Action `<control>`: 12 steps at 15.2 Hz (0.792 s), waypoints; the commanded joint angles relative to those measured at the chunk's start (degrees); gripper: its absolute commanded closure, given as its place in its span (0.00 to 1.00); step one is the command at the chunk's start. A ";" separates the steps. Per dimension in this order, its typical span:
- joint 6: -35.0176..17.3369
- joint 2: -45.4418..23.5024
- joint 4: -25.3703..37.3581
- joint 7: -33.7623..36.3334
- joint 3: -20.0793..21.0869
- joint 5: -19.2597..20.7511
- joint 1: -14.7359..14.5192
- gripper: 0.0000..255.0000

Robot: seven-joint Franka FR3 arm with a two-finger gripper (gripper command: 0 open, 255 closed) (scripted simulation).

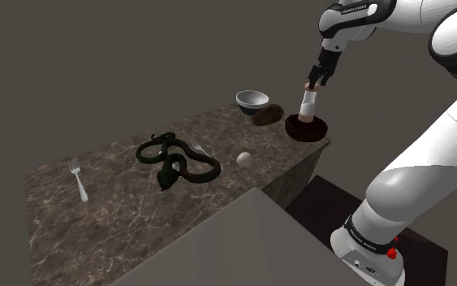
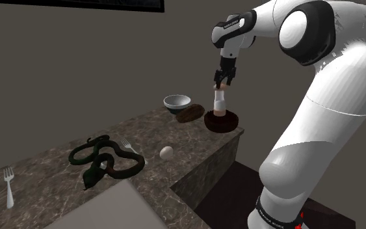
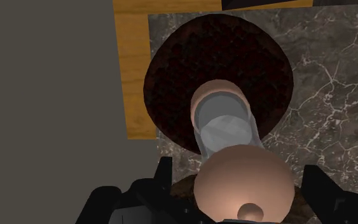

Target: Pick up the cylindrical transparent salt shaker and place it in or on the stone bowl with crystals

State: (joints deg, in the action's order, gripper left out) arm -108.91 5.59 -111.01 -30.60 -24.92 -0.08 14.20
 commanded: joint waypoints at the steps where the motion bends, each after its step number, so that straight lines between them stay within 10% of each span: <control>1: 1.88 0.26 1.65 0.09 0.04 0.11 -0.01 0.00; 12: 7.21 0.55 6.72 0.18 0.09 0.23 -0.02 0.00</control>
